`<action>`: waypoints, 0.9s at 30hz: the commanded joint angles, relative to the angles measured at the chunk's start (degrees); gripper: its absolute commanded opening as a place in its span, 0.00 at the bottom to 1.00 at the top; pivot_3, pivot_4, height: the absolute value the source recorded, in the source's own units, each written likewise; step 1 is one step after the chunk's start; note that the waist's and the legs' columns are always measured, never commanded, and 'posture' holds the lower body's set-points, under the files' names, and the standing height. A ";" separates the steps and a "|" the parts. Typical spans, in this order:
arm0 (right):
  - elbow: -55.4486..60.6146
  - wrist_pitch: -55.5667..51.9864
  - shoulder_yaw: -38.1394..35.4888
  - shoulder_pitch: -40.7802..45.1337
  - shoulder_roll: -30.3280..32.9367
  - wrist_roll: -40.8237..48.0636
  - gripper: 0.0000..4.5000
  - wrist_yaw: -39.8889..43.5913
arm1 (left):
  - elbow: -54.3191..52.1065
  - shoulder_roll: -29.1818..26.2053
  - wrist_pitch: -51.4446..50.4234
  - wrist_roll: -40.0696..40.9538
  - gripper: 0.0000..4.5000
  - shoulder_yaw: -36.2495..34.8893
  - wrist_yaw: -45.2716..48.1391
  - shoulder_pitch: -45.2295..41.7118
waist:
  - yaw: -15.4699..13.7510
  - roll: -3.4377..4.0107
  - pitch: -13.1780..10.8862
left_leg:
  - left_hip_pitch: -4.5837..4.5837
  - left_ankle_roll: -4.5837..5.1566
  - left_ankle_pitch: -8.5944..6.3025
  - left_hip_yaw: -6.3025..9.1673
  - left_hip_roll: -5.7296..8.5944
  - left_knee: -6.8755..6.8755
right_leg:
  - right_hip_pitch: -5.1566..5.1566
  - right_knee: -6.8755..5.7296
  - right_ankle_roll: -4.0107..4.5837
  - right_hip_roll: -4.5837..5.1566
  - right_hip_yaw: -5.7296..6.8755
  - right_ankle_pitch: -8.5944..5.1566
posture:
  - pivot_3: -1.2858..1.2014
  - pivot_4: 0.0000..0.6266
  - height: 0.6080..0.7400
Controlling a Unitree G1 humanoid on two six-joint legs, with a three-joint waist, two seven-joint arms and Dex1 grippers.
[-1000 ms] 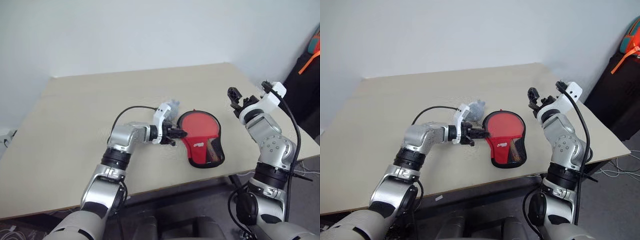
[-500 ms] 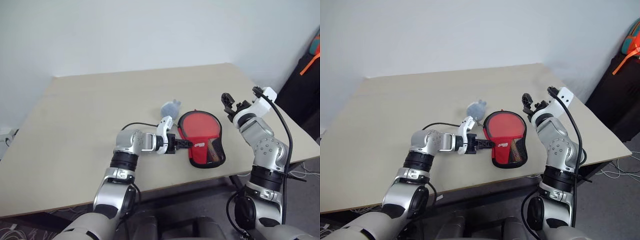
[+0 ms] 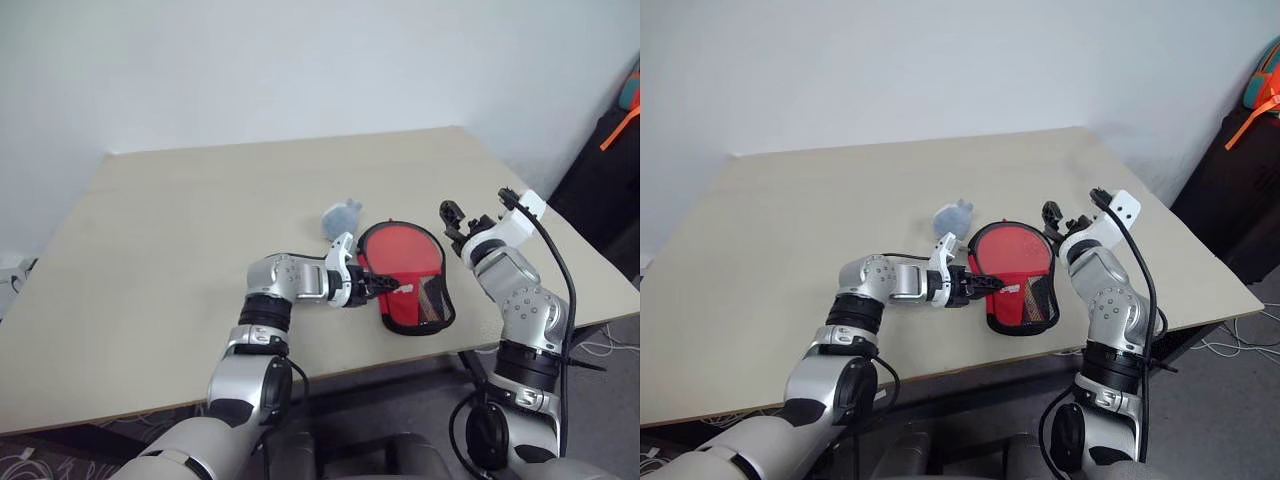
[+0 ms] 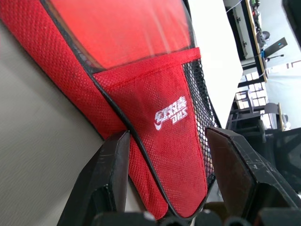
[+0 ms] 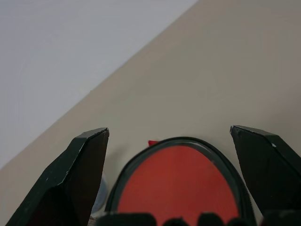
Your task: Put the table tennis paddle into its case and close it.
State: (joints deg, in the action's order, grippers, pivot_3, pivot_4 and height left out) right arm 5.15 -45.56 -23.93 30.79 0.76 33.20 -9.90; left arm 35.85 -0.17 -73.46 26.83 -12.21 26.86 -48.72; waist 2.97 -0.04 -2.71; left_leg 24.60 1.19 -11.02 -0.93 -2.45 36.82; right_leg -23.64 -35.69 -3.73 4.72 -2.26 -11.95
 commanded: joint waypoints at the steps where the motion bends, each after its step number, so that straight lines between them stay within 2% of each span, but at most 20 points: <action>1: 3.38 1.08 0.15 0.64 -0.08 1.10 1.00 -0.45 | -2.05 -2.60 -3.44 0.99 0.59 -1.55 -1.59 -2.84 | 0.04 0.00 0.00 | 0.00 0.00 0.00 0.01 0.00 -0.01 | 0.00 0.00 0.00 0.00 0.00 0.00 | 0.52 0.00 1.00; 7: 3.89 1.00 0.47 0.10 -0.46 1.28 1.00 -1.04 | -4.33 -5.12 -8.25 1.56 0.59 -1.13 -3.29 -3.01 | -0.05 0.00 0.00 | 0.00 0.00 0.00 0.01 -0.01 -0.08 | -0.05 -0.01 -0.01 -0.01 0.00 0.00 | 0.52 0.00 1.00; 12: 3.88 1.16 0.66 -0.07 -0.84 1.33 1.00 -1.28 | 1.22 -2.79 -4.57 1.05 0.59 -4.07 -6.19 -4.82 | -0.09 -0.01 0.00 | 0.00 -0.01 -0.01 0.01 0.05 -0.02 | 0.03 0.03 -0.02 0.04 0.00 0.00 | 0.52 0.00 1.00; 27: 3.90 1.57 0.71 -0.55 -1.11 1.37 1.00 -1.74 | 12.42 3.71 2.96 1.33 0.59 -4.90 -8.50 -9.90 | -0.10 -0.01 0.00 | 0.00 -0.15 -0.09 0.02 0.06 -0.02 | 0.02 0.03 -0.02 0.05 0.03 -0.01 | 0.52 0.00 1.00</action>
State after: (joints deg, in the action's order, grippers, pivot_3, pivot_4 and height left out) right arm 6.26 -45.11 -23.36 29.52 -0.32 33.70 -11.37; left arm 48.27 2.41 -71.26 27.47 -16.81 18.33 -56.34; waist 2.87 -0.05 -2.71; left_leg 24.60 1.04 -11.11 -0.91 -2.38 36.80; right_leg -23.62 -35.66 -3.75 4.77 -2.24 -11.96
